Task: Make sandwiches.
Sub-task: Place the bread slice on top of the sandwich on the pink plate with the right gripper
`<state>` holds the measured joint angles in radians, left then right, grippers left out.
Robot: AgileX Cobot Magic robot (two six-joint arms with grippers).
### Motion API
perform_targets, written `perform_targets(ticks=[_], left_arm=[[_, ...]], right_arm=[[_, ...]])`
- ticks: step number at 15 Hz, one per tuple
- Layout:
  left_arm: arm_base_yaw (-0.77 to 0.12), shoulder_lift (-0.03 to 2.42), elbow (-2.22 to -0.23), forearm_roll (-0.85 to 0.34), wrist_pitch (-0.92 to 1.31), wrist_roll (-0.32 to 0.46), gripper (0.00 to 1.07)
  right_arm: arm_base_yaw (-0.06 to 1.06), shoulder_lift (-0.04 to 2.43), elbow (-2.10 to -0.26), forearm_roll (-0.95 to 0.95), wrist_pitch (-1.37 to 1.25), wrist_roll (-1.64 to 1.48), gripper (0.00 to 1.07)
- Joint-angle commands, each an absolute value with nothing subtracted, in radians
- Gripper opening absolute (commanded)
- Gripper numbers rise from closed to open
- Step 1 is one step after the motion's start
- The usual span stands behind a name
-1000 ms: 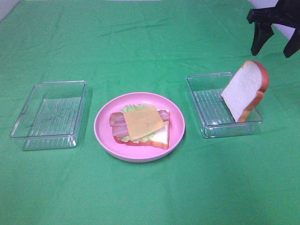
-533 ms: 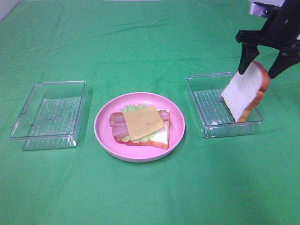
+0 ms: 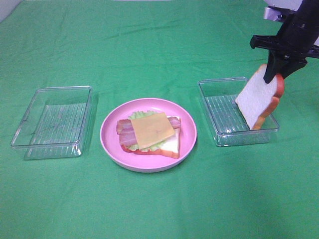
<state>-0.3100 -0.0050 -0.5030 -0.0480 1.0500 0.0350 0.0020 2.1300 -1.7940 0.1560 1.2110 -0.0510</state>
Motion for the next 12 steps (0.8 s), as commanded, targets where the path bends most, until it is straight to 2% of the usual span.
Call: perform_targets(ticks=[1,5,7,9,11,12], left_arm=[[-0.311,-0.025,-0.502,-0.053,1.039,0.036,0.93],[-0.311,-0.025,-0.502,-0.053,1.039,0.036,0.93],[-0.311,-0.025,-0.502,-0.053,1.039,0.036,0.93],[-0.311,-0.025,-0.502,-0.053,1.039,0.036,0.93],[-0.311,-0.025,-0.502,-0.053,1.039,0.036,0.93],[-0.311,-0.025,-0.502,-0.053,1.039,0.036,0.93]], right_arm=[[0.000,2.089,-1.797,0.174,1.271,-0.064,0.00],[0.000,1.968,-1.796,0.314,1.274,-0.123,0.00],[0.000,1.951,-1.794,0.491,1.292,-0.174,0.00],[0.017,1.951,-1.718,0.669,1.282,-0.248,0.00],[0.078,1.951,-1.562,0.801,1.200,-0.299,0.00],[0.078,1.951,-1.562,0.801,1.200,-0.299,0.00]])
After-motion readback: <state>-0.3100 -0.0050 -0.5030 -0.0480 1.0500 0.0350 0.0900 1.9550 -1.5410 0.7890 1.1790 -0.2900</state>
